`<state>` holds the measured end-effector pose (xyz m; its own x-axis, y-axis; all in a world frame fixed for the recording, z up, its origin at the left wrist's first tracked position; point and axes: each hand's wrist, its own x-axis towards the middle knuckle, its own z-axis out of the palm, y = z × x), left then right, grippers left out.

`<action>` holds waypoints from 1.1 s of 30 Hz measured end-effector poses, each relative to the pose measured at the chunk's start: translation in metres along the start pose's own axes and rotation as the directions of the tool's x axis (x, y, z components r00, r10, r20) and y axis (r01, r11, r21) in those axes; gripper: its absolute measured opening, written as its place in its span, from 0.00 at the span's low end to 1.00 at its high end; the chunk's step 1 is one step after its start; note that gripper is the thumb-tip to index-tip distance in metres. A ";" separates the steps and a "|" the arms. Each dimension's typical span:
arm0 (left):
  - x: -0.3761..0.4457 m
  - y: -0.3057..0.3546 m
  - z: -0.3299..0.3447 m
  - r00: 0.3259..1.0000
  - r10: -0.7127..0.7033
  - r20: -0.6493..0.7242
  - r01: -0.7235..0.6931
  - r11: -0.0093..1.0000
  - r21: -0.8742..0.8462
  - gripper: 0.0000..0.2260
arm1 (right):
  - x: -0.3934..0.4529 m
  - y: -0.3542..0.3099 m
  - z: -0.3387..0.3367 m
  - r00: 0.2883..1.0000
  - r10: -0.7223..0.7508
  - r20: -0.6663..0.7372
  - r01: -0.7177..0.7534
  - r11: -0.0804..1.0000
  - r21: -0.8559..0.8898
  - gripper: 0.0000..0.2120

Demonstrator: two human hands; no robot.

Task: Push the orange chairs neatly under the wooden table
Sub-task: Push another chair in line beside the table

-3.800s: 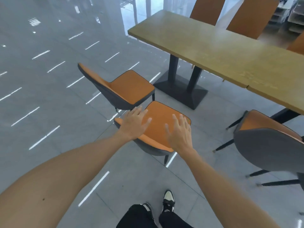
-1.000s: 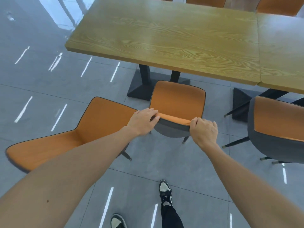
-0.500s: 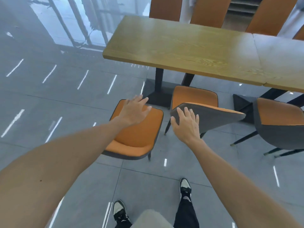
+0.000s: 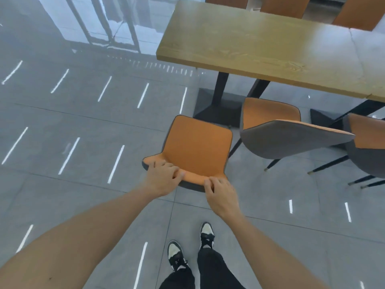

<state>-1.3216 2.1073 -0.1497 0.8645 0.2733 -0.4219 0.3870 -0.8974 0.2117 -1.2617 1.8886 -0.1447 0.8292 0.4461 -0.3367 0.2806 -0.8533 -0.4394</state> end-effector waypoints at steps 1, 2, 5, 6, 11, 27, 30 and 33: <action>0.002 -0.001 0.005 1.000 0.011 -0.021 -0.011 1.000 0.024 0.24 | 0.003 0.000 0.003 0.999 0.020 -0.029 -0.019 0.999 0.036 0.21; 0.005 -0.001 0.007 0.999 0.018 -0.028 -0.016 0.999 0.043 0.24 | 0.008 0.000 0.006 0.997 0.048 -0.057 -0.044 0.997 0.068 0.18; 0.020 0.002 0.001 0.997 0.056 -0.049 -0.051 0.995 0.091 0.27 | 0.022 -0.001 0.014 0.979 0.143 -0.143 -0.125 0.984 0.127 0.16; 0.023 0.003 0.001 0.995 0.074 -0.071 -0.067 0.992 0.105 0.27 | 0.026 0.002 0.017 0.969 0.147 -0.200 -0.128 0.986 0.105 0.16; 0.052 -0.004 -0.008 0.977 0.147 -0.153 -0.130 0.984 0.118 0.26 | 0.060 0.005 0.025 0.937 0.129 -0.325 -0.129 0.991 0.021 0.16; 0.277 0.014 -0.107 0.973 0.138 -0.187 -0.119 0.987 0.109 0.31 | 0.298 0.000 -0.071 0.938 0.184 -0.293 -0.199 0.980 -0.022 0.16; 0.303 0.014 -0.122 0.977 0.129 -0.171 -0.112 0.988 0.105 0.30 | 0.325 -0.006 -0.083 0.936 0.185 -0.301 -0.193 0.981 0.005 0.16; 0.319 0.001 -0.131 0.979 0.132 -0.154 -0.117 0.988 0.102 0.28 | 0.336 -0.020 -0.083 0.934 0.175 -0.312 -0.182 0.983 0.006 0.16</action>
<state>-1.0034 2.2394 -0.1688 0.9470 0.2022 -0.2495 0.2482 -0.9538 0.1690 -0.9484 2.0335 -0.1799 0.9742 0.1833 -0.1314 0.1222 -0.9187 -0.3754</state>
